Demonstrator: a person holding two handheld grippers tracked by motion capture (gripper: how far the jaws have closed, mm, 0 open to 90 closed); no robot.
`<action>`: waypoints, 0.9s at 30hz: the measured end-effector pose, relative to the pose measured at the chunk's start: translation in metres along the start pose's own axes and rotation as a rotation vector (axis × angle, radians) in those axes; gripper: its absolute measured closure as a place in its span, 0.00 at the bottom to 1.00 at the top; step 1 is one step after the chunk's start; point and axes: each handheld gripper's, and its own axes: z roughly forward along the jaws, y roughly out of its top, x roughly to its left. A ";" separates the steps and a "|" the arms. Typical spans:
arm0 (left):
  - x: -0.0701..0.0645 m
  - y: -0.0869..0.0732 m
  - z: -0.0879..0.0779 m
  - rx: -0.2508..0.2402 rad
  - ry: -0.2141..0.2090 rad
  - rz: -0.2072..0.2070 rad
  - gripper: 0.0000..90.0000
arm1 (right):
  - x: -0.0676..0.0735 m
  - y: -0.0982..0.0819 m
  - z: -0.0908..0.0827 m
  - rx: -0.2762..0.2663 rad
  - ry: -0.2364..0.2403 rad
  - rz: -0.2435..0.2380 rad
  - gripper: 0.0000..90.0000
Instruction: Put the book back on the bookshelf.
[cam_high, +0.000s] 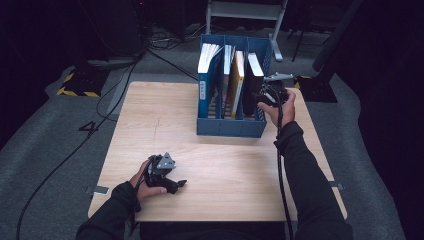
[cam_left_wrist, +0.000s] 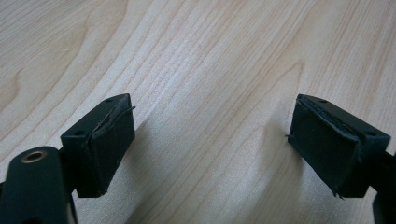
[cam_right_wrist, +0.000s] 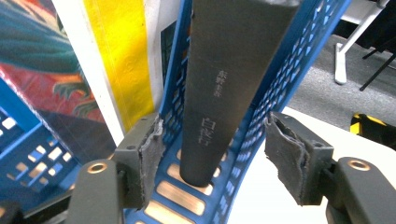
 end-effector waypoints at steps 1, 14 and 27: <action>0.000 0.000 0.000 0.000 0.000 0.000 0.16 | -0.001 0.000 -0.002 0.001 -0.001 -0.010 0.40; 0.000 0.000 0.000 0.000 0.001 -0.001 0.16 | 0.001 -0.007 -0.021 0.027 0.022 -0.083 0.37; 0.000 0.000 0.000 0.000 0.001 -0.001 0.16 | 0.003 -0.018 -0.041 0.027 0.033 -0.141 0.36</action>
